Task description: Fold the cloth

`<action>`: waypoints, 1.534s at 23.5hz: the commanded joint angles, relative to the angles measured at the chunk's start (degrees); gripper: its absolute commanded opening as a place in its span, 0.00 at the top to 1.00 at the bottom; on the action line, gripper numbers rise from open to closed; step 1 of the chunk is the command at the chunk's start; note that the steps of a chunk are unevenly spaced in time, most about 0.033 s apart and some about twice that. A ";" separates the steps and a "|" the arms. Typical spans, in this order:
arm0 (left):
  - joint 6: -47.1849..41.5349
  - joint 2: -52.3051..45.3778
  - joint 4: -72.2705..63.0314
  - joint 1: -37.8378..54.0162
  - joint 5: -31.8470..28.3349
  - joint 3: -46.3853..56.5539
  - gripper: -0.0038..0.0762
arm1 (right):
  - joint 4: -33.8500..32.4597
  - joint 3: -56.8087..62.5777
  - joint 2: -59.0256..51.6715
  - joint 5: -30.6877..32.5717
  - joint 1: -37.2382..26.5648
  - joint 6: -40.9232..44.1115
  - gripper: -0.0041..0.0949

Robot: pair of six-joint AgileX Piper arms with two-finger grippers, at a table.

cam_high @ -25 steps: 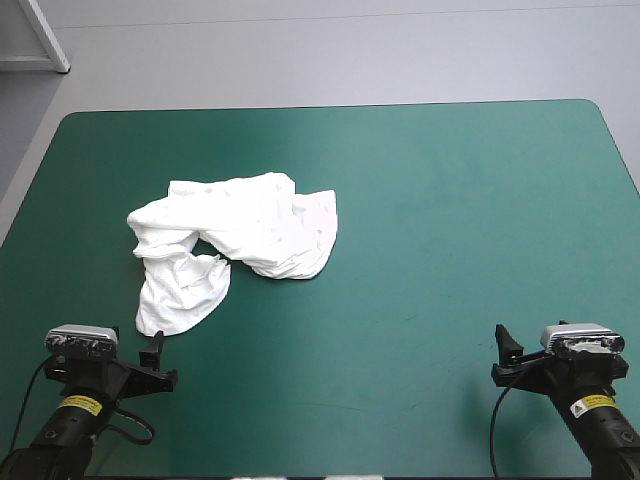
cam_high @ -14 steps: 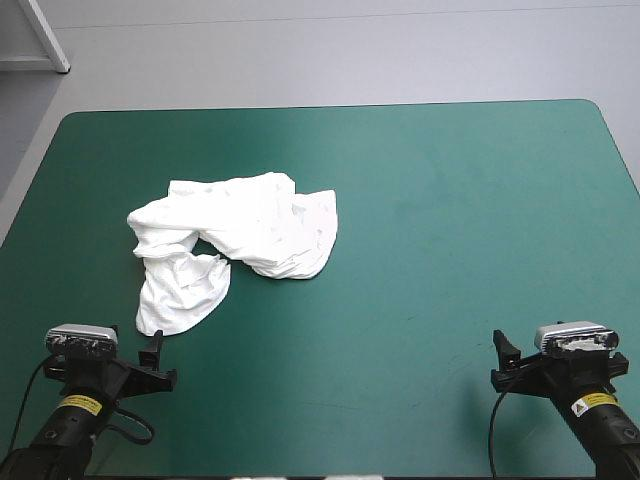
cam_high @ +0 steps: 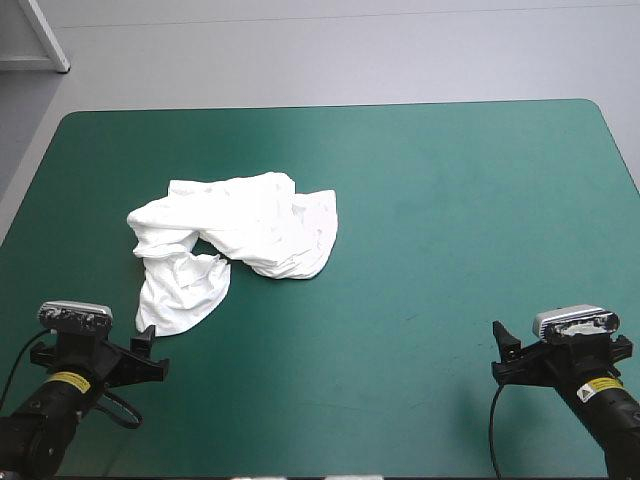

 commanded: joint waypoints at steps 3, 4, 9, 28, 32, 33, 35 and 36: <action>-5.06 12.96 1.59 0.05 8.84 -13.35 0.37 | 1.48 -9.30 5.30 2.45 0.12 -1.25 0.12; -5.06 15.31 1.30 0.05 9.25 -14.27 0.37 | 1.61 -10.70 6.36 4.37 0.12 -1.25 0.12; -8.98 31.00 1.63 0.05 4.00 -14.93 0.37 | 1.61 -18.97 10.80 10.38 0.12 -1.20 0.12; -8.05 50.77 0.16 0.05 -0.06 -14.83 0.86 | 21.86 -49.35 44.82 11.48 6.65 -16.82 0.25; -6.82 50.91 0.19 0.05 -0.19 -14.83 0.93 | 19.54 -54.11 51.31 8.40 11.31 -15.69 0.25; -6.82 50.91 0.19 0.05 -0.19 -14.83 0.93 | 18.40 -55.39 53.14 7.63 12.33 -14.35 0.25; -6.82 50.91 0.19 0.05 -0.19 -14.83 0.93 | 16.44 -58.05 56.86 7.16 13.78 -12.78 0.25; -6.82 50.91 0.19 0.05 -0.19 -14.83 0.93 | 16.06 -59.45 58.72 7.16 14.23 -12.37 0.25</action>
